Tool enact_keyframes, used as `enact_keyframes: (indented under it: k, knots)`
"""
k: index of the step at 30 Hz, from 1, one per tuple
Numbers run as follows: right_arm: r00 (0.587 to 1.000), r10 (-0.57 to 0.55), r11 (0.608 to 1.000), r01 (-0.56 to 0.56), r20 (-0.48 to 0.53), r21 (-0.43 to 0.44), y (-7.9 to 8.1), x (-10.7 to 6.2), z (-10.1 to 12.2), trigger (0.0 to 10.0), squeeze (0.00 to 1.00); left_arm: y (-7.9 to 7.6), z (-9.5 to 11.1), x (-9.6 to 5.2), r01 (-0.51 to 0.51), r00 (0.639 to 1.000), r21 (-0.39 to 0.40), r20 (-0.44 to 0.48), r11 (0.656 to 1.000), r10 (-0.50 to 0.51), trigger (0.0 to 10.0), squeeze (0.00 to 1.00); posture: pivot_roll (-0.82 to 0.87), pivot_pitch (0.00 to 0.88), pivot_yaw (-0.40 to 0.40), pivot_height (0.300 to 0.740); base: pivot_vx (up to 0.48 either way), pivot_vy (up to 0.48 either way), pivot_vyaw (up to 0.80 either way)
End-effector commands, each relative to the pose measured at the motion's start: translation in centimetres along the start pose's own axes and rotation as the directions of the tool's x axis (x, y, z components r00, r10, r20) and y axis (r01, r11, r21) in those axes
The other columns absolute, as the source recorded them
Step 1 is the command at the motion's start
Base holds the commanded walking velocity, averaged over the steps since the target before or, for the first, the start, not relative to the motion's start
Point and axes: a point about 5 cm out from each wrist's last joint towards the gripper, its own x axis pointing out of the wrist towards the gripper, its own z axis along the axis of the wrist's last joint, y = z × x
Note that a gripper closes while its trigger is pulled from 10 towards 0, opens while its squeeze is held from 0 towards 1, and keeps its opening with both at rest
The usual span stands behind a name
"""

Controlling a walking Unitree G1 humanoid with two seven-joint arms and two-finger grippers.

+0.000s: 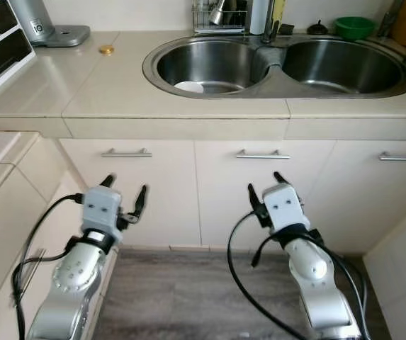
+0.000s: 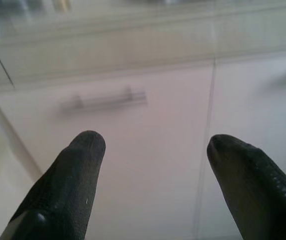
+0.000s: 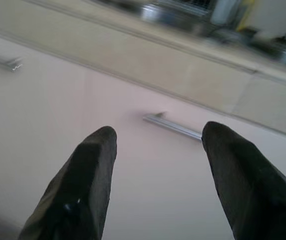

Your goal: Kitchen organization

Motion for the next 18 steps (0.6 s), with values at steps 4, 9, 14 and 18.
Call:
enact_keyframes:
  k: [4,9,14,18]
  knots:
    - [1.000,-0.004,1.000,0.004,0.006,0.004,-0.2,0.1,0.4,10.0,0.00,0.0,-0.3,-0.1,-0.007,1.000,-0.012,-0.030,1.000,0.006,10.0,0.00,0.01,0.006,-0.073,0.740,0.000,0.000,0.00]
    - [1.000,-0.002,1.000,0.002,-0.003,0.013,-0.2,0.1,0.5,10.0,0.00,0.0,0.0,-0.2,-0.009,0.999,-0.017,-0.047,1.000,0.008,10.0,0.00,0.01,0.014,-0.071,0.740,0.000,0.000,0.00]
    - [0.996,-0.090,0.996,0.090,0.003,-0.006,-1.4,0.2,0.7,10.0,0.00,-0.2,0.3,-0.4,0.030,0.999,0.002,-0.042,1.000,-0.030,10.0,0.00,0.01,0.017,-0.072,0.740,0.000,0.000,0.00]
    - [0.979,-0.194,0.980,0.196,-0.057,0.035,-2.9,0.5,0.0,10.0,0.00,-0.8,0.9,-0.4,0.110,0.994,0.081,0.004,0.991,-0.111,10.0,0.00,0.01,0.021,-0.067,0.740,0.000,0.000,0.00]
